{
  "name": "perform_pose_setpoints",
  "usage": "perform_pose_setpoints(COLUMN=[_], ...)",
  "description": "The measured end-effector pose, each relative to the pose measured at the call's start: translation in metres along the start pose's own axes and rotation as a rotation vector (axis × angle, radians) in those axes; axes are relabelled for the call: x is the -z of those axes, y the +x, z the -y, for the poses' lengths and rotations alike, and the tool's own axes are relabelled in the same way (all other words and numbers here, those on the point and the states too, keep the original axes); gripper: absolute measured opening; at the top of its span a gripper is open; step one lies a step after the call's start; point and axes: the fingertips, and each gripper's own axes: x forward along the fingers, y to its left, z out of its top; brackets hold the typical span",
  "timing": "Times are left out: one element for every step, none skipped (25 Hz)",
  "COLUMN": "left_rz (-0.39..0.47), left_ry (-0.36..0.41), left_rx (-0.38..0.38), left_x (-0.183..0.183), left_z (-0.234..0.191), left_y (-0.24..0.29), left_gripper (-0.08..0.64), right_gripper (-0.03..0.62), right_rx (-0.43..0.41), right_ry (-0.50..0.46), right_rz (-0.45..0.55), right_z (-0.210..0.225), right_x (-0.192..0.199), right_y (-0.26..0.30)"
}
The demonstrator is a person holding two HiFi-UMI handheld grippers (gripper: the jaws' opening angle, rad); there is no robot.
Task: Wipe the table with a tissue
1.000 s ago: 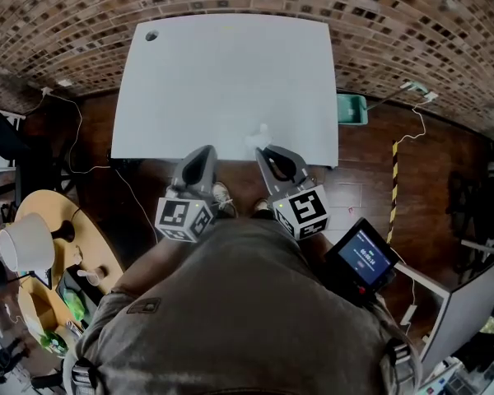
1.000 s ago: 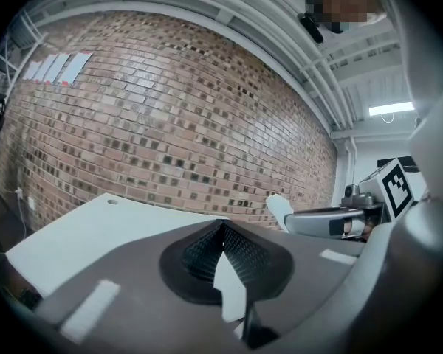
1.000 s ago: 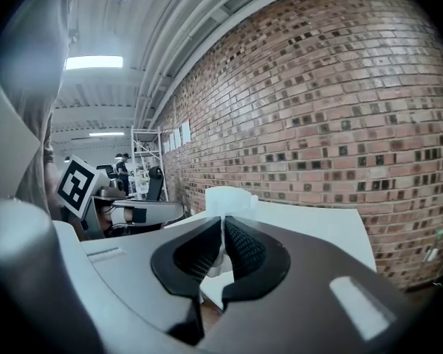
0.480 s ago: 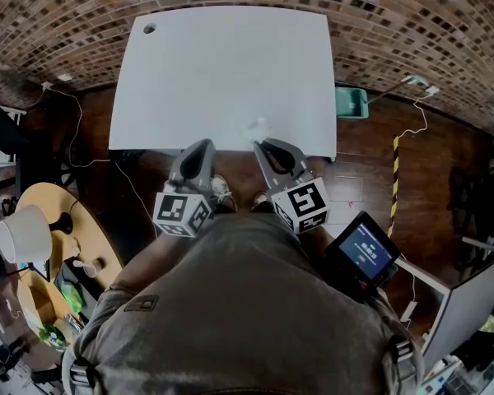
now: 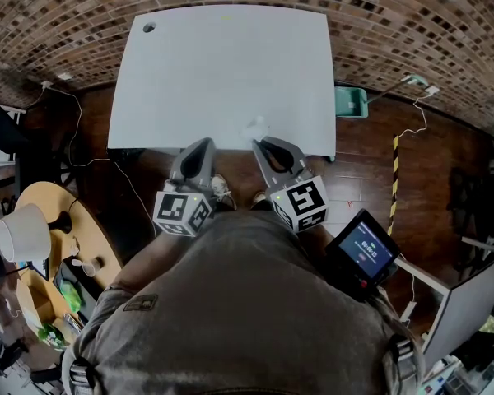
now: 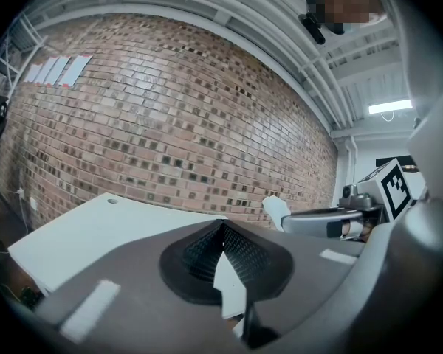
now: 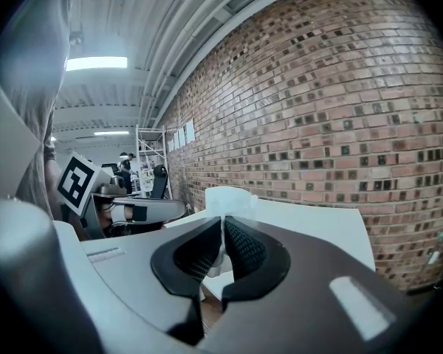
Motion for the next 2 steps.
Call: perform_pose_setpoints(left_rz=[0.001,0.002], left_ry=[0.000,0.001], left_rx=[0.000,0.000], left_x=[-0.0001,-0.0002], left_z=[0.0001,0.0003], left_y=[0.0000,0.0001], left_gripper=[0.002,0.002], right_gripper=[0.028,0.026], right_rx=[0.000,0.000], right_ry=[0.000,0.000], right_rz=[0.000,0.001], right_z=[0.0000,0.0001], right_x=[0.0000,0.0001], right_y=[0.0001,0.0002])
